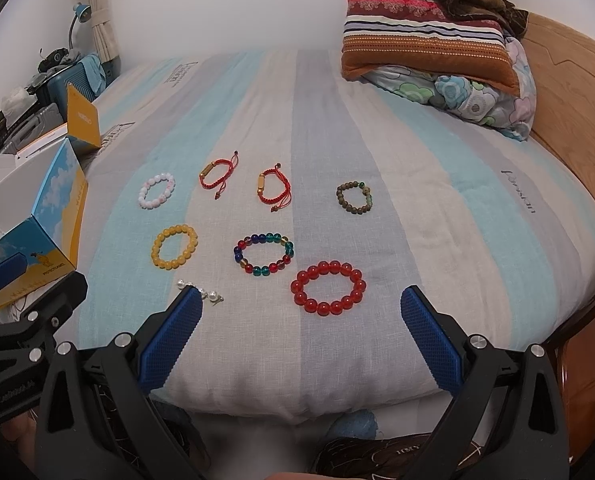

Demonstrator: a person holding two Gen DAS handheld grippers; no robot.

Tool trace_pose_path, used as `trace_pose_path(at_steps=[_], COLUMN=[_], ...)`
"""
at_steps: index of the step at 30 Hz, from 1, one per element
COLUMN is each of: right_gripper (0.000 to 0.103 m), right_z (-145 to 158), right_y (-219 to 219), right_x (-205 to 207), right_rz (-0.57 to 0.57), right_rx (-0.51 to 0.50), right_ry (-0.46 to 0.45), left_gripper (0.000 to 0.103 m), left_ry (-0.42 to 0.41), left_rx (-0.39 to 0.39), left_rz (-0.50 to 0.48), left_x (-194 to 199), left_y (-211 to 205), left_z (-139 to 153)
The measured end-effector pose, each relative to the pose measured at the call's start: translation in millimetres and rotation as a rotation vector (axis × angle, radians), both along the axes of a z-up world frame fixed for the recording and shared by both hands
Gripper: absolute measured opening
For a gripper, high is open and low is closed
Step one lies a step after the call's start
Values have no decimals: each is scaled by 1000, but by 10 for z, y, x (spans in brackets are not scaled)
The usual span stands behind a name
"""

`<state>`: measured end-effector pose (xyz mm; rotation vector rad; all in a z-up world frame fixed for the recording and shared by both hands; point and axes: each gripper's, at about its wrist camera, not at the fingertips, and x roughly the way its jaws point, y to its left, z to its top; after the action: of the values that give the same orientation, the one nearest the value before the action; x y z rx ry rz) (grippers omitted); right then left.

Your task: Organize jewelry

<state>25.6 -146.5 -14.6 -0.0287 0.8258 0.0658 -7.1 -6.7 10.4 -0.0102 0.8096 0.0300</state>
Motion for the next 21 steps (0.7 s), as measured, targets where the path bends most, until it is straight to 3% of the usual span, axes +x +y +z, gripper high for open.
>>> trace_pose_path(at_steps=[10,21], right_gripper=[96,96], right_z=[228,283], right_y=[-48,-135], right_x=[53,657], right_rz=[-24,-83], right_rx=[10,-16], right_ry=[-13,59], left_gripper=[98,98], left_ry=[-3,82], left_rx=[-5,16], left_rz=[23,-30], left_x=[152,755], left_y=[101,6], left_z=[176,200])
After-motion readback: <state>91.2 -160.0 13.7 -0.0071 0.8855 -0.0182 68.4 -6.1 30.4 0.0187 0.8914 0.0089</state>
